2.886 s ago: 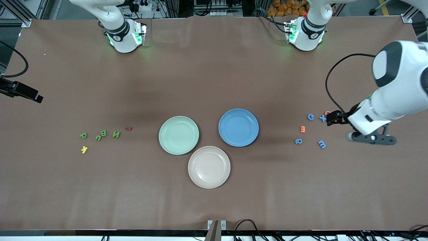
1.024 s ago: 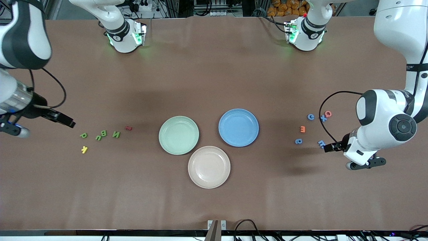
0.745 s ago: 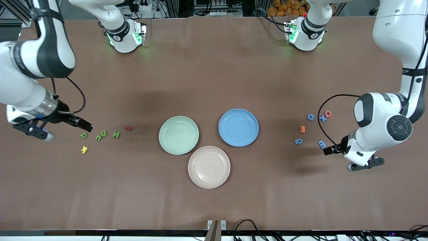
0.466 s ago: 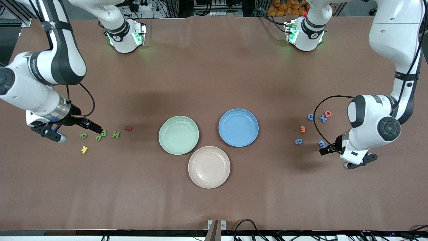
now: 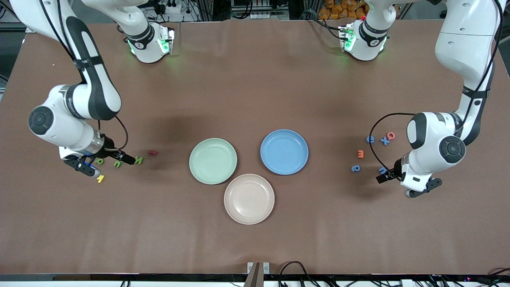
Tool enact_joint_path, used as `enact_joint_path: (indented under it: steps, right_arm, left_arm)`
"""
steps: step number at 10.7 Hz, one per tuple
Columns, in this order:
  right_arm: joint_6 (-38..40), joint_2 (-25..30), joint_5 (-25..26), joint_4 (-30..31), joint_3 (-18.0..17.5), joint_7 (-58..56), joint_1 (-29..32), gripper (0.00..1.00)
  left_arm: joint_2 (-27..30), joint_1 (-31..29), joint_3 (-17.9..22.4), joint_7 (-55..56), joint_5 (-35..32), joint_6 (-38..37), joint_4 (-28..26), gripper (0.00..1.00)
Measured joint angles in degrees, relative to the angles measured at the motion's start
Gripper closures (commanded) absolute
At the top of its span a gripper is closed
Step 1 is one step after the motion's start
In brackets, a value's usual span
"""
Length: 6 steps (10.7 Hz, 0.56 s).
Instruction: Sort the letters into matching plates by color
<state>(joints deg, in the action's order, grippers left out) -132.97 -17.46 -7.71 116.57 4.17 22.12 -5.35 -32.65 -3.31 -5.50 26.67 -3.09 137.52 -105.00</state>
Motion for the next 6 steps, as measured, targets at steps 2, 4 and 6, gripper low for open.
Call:
enact_joint_path:
  steps: [2, 4, 6]
  right_arm:
    - [-2.96, -2.88, -0.03, 0.45, 0.01, 0.01, 0.01, 0.0]
    - [-6.42, -4.95, -0.05, 1.57, 0.02, 0.02, 0.02, 0.0]
    - [-8.15, -6.97, -0.05, 1.99, 0.03, 0.02, 0.04, 0.0]
  left_arm:
    - [-0.04, -0.4, 0.02, 0.07, 0.0, 1.56, -1.81, 0.0]
    - [-0.08, -0.92, 0.14, 0.13, 0.0, 1.6, -2.51, 0.0]
    - [-0.3, -1.36, 0.14, 0.65, 0.0, 1.61, -3.16, 0.0]
